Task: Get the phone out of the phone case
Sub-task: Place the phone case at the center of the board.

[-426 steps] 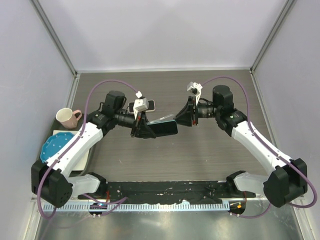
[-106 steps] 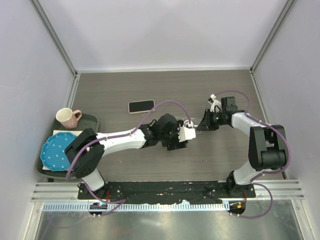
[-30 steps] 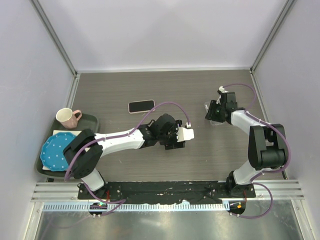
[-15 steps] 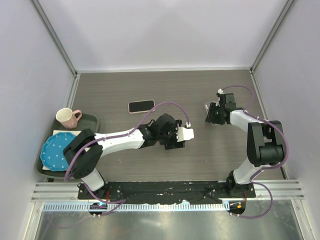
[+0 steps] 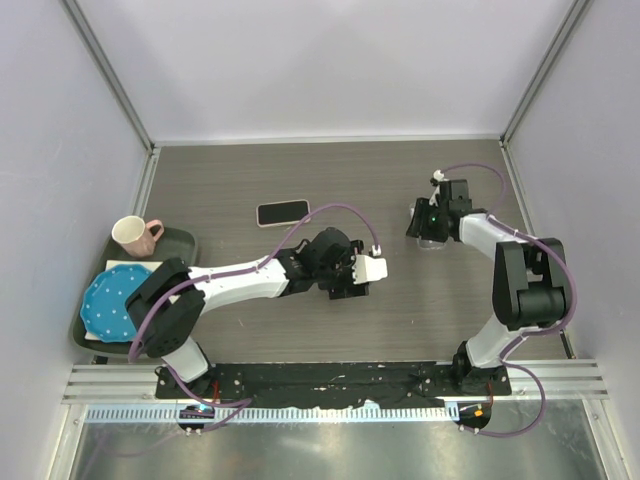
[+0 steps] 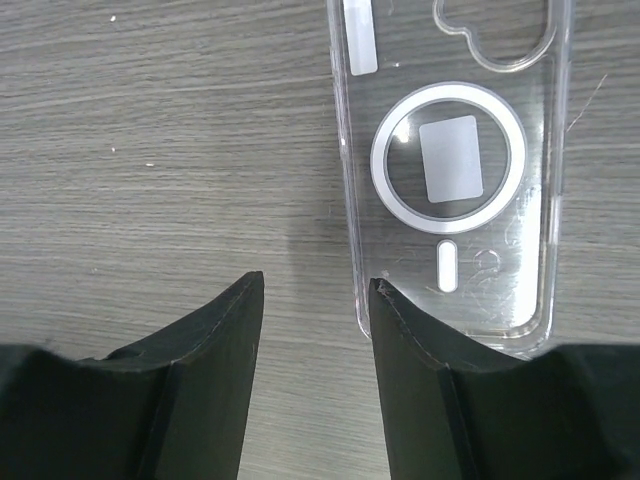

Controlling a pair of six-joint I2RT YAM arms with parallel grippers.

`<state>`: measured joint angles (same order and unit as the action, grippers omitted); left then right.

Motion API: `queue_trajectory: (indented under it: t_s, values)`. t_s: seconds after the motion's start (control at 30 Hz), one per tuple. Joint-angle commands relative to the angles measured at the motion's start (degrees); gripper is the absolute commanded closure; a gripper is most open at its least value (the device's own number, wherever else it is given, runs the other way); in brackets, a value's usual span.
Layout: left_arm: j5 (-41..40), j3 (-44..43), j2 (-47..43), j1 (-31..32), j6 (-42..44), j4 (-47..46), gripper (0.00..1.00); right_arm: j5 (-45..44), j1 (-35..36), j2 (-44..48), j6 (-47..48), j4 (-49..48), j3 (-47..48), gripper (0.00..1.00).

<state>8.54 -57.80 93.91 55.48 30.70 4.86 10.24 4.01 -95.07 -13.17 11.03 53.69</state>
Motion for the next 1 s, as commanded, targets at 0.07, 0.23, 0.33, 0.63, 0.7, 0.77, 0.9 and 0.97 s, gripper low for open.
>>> queue_trajectory:
  t_s: [0.07, 0.23, 0.33, 0.63, 0.7, 0.77, 0.9, 0.97]
  values:
    - [-0.89, -0.47, -4.69, -0.20, 5.41, 0.84, 1.00, 3.53, -0.58, 7.43, 4.63, 4.96, 6.76, 0.46]
    - [-0.98, -0.03, -6.63, -0.20, 8.58, 3.04, 1.00, 19.71, -0.67, 8.41, 10.00, 16.28, 11.52, 0.47]
    - [-0.28, 1.37, -7.51, -0.20, 12.00, 4.09, 1.00, 25.26, -0.67, 7.97, 10.18, 17.62, 11.00, 0.47]
    - [-6.15, 0.33, -6.64, -0.20, 28.52, 15.07, 1.00, 28.16, -2.25, 7.79, 11.32, 17.88, 8.97, 0.48]
    - [-10.35, -3.10, -5.41, -0.20, 29.24, 17.45, 1.00, 27.73, -2.43, 7.79, 11.50, 18.50, 8.98, 0.48]
    - [-13.61, -7.12, -3.92, -0.20, 31.16, 22.28, 1.00, 27.55, -2.87, 8.14, 11.59, 18.16, 7.67, 0.48]
    - [-17.15, -15.40, -3.03, -2.13, 32.84, 32.12, 1.00, 27.55, -4.79, 9.55, 11.50, 15.70, 4.85, 0.47]
    - [-15.57, -19.69, -3.38, -3.36, 34.07, 37.75, 1.00, 27.73, -6.38, 9.72, 11.06, 14.81, 4.67, 0.47]
